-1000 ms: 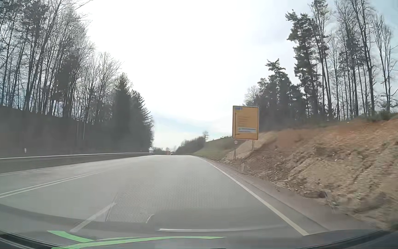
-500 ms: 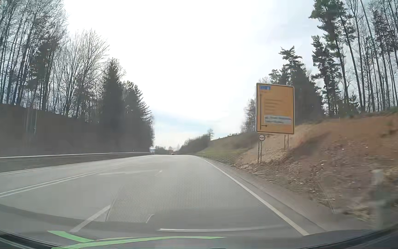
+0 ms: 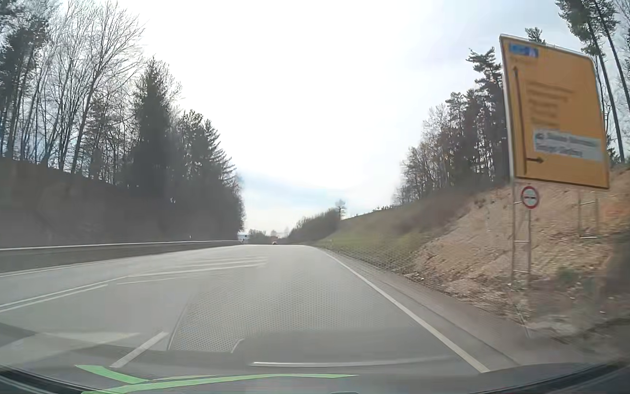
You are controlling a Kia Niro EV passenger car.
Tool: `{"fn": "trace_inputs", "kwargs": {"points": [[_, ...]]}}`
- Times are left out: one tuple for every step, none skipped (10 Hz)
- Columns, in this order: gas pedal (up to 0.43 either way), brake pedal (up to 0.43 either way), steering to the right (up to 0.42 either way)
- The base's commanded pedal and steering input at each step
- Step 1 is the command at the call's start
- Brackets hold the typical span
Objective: Follow the waypoints while adhering to traffic rules and regulations
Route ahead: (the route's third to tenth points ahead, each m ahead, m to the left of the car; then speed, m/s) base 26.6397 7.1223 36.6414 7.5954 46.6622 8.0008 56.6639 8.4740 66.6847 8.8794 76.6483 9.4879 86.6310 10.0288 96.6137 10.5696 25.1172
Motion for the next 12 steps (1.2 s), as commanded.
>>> {"fn": "trace_inputs", "kwargs": {"points": [[0.299, 0.0, -0.006], [0.299, 0.0, -0.005], [0.299, 0.0, -0.005], [0.287, 0.0, -0.006], [0.287, 0.0, -0.006], [0.28, 0.0, -0.006], [0.28, 0.0, -0.005], [0.268, 0.0, -0.005], [0.26, 0.0, -0.006], [0.26, 0.0, -0.006], [0.248, 0.0, -0.006], [0.228, 0.0, -0.005]]}}
